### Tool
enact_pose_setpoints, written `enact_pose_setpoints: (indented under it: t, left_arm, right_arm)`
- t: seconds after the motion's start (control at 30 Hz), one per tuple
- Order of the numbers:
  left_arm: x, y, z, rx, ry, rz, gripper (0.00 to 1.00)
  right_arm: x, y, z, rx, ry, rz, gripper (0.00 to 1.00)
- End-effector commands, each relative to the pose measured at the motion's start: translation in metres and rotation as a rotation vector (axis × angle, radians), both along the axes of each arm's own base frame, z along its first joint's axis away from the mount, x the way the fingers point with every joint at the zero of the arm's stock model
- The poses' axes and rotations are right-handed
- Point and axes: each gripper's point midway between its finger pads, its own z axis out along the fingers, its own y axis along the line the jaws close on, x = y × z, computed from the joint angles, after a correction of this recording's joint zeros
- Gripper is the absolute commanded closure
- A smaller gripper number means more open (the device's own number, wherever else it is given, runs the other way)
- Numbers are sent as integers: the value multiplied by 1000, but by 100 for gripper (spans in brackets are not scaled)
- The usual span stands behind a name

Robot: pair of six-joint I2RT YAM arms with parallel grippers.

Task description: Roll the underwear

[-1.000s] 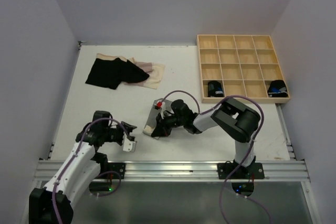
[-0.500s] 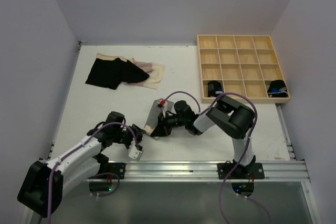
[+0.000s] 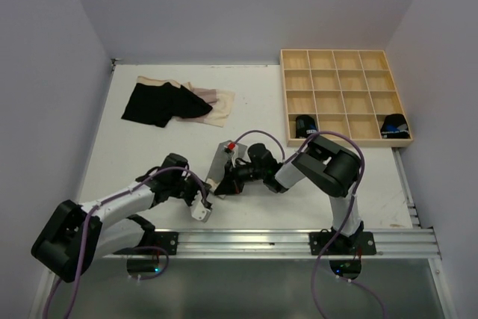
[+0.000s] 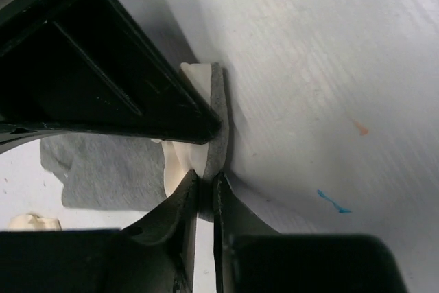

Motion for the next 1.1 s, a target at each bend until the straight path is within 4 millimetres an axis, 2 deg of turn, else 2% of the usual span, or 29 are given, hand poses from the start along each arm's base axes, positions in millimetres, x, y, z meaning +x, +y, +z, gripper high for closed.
enact_pose_setpoints:
  t: [0.0, 0.07, 0.1, 0.2, 0.23, 0.3, 0.33, 0.37, 0.4, 0.43, 0.47, 0.5, 0.53, 0.6, 0.67, 0.7, 0.73, 0.77, 0.83, 0.97, 1.03, 1.07]
  left_arm:
    - [19, -4, 5, 46, 0, 48, 90]
    - [15, -1, -4, 88, 75, 70, 100]
    - [15, 0, -4, 109, 106, 77, 100]
    - [10, 2, -4, 152, 205, 99, 100]
    - [8, 3, -8, 169, 254, 122, 100]
    - [5, 5, -11, 225, 341, 132, 100]
    - [3, 4, -11, 234, 393, 161, 100]
    - [-5, 9, -13, 268, 457, 167, 100]
    - [-9, 10, -18, 289, 516, 176, 100]
    - [-5, 7, -14, 287, 544, 202, 100]
    - [-9, 9, -16, 305, 590, 216, 100]
    - [-14, 10, -21, 325, 655, 240, 100]
    - [-7, 6, -17, 323, 675, 254, 100]
    - [-16, 7, -25, 368, 817, 295, 100]
    - [-7, 5, -22, 380, 898, 342, 100]
    - [-10, 6, -31, 402, 982, 371, 100]
    - [-5, 9, -33, 401, 1023, 401, 100]
    - [3, 7, -28, 403, 1058, 410, 100]
    - [6, 9, -34, 407, 1154, 426, 100]
    - [16, 14, -39, 421, 1233, 470, 100]
    - [22, 13, -41, 429, 1234, 477, 100]
    - [22, 14, -42, 443, 1244, 482, 100]
  right_arm:
    - [-7, -14, -21, -80, 28, -20, 90]
    - [-6, -16, -14, -78, 16, -35, 76]
    - [-3, -17, -12, -81, 6, -46, 68]
    - [9, -24, -1, -134, -43, -95, 55]
    - [20, -27, 2, -161, -113, -134, 50]
    - [28, -39, 21, -195, -181, -181, 45]
    - [35, -50, 21, -226, -226, -241, 43]
    - [40, -54, 44, -193, -280, -283, 35]
    - [43, -60, 48, -199, -302, -309, 27]
    - [45, -66, 52, -213, -342, -315, 27]
    - [47, -77, 51, -267, -359, -339, 27]
    - [48, -80, 66, -250, -418, -332, 27]
    - [44, -86, 66, -274, -425, -324, 29]
    - [41, -90, 81, -254, -477, -306, 34]
    - [37, -94, 79, -278, -484, -284, 40]
    - [34, -94, 81, -278, -504, -267, 42]
    - [31, -94, 78, -284, -508, -259, 43]
    - [30, -94, 76, -287, -514, -254, 45]
    - [28, -91, 70, -294, -525, -251, 48]
    - [21, -79, 62, -303, -571, -219, 50]
    - [18, -68, 60, -335, -652, -155, 48]
    - [18, -65, 48, -373, -662, -126, 46]
